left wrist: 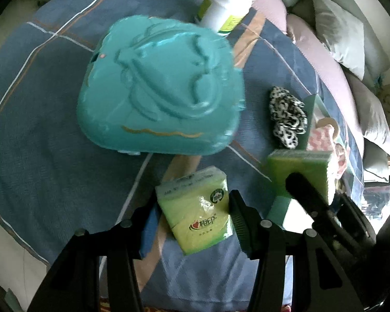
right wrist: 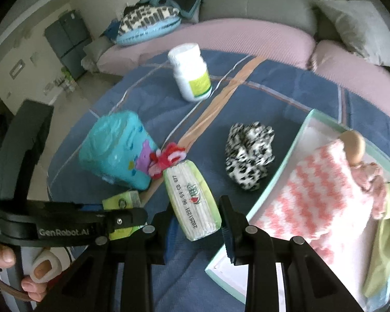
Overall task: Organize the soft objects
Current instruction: 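Lift and carry the left gripper's pack over the tray while the right gripper carries its pack, then open the left gripper to drop its pack into the tray while the right gripper drops its pack, then move both open grippers back toward the leopard scrunchie and red hair clip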
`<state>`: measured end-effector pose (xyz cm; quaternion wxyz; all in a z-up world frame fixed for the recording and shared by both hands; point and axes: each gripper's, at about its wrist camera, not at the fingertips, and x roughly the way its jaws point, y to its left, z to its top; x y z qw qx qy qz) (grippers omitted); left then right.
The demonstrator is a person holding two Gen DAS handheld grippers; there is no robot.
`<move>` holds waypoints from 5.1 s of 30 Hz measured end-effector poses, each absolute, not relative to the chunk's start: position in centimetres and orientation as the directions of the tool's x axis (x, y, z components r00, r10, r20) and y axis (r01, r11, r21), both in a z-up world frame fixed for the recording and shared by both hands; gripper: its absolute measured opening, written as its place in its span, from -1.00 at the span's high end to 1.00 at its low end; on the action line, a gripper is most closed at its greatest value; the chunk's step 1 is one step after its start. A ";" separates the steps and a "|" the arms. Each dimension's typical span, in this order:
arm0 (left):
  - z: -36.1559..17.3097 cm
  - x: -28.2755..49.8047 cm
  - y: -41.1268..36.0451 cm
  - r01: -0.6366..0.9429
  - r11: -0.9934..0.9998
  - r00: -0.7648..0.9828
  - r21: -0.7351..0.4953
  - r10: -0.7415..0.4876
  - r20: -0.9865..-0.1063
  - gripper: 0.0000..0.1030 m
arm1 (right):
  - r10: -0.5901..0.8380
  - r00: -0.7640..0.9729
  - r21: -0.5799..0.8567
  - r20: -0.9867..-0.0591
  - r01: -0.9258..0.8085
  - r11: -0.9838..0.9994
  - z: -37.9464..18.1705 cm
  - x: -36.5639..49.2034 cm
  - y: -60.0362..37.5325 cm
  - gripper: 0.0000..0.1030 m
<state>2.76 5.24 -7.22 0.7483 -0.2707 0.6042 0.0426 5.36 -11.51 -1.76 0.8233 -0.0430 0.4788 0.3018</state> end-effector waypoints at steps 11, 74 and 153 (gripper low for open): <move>-2.2 1.7 1.5 -0.274 0.885 0.317 -0.377 -0.287 -0.904 -0.03 | 0.421 0.549 0.201 -0.722 -0.415 0.887 3.7 5.4 -17.5 0.38; -3.5 9.1 -14.1 0.019 0.973 0.234 -0.231 -0.229 -0.945 -0.04 | 0.211 0.488 0.204 -0.847 -0.069 0.977 -0.1 3.8 -31.9 0.38; 5.9 7.4 6.2 -0.204 0.974 0.535 -0.098 0.027 -0.844 -0.91 | 0.053 0.502 0.021 -0.864 -0.070 0.997 1.5 4.9 -25.6 -1.00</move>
